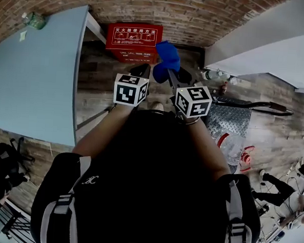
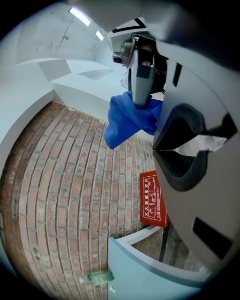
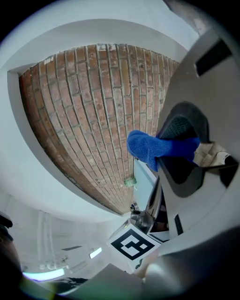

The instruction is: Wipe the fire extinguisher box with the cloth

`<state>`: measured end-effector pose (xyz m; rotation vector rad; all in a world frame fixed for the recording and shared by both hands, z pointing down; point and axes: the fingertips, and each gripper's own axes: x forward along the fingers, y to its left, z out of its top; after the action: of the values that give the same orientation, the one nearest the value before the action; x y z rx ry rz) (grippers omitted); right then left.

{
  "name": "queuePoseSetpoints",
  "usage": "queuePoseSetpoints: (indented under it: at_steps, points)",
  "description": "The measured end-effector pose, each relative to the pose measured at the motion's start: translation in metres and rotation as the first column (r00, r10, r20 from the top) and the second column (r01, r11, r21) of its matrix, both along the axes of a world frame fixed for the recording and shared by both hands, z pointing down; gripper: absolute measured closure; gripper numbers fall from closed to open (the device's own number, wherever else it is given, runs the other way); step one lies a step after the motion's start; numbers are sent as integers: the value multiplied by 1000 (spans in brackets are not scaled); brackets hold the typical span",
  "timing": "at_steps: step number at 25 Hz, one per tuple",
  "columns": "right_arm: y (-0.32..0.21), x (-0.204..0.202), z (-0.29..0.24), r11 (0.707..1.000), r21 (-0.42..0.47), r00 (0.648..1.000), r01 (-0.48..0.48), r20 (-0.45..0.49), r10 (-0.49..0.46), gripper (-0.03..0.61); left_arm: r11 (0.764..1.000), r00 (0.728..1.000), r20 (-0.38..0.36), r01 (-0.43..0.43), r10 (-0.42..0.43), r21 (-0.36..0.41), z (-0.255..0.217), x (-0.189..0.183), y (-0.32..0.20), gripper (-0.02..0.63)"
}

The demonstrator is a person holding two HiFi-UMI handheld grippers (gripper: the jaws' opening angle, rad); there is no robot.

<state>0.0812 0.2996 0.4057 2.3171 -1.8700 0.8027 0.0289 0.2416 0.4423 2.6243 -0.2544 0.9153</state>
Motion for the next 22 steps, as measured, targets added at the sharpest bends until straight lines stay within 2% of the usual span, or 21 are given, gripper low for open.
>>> queuePoseSetpoints:
  at_steps: [4, 9, 14, 22]
  points:
    - [32, 11, 4, 1000, 9, 1000, -19, 14, 19, 495, 1000, 1000, -8, 29, -29, 6, 5, 2, 27, 603]
    - [57, 31, 10, 998, 28, 998, -62, 35, 61, 495, 1000, 1000, 6, -10, 10, 7, 11, 10, 56, 603]
    - [66, 47, 0, 994, 59, 996, -88, 25, 87, 495, 1000, 1000, -2, -1, 1, 14, 7, 16, 61, 603]
    - [71, 40, 5, 996, 54, 997, -66, 36, 64, 495, 1000, 999, 24, -30, 30, -5, 17, 12, 77, 603]
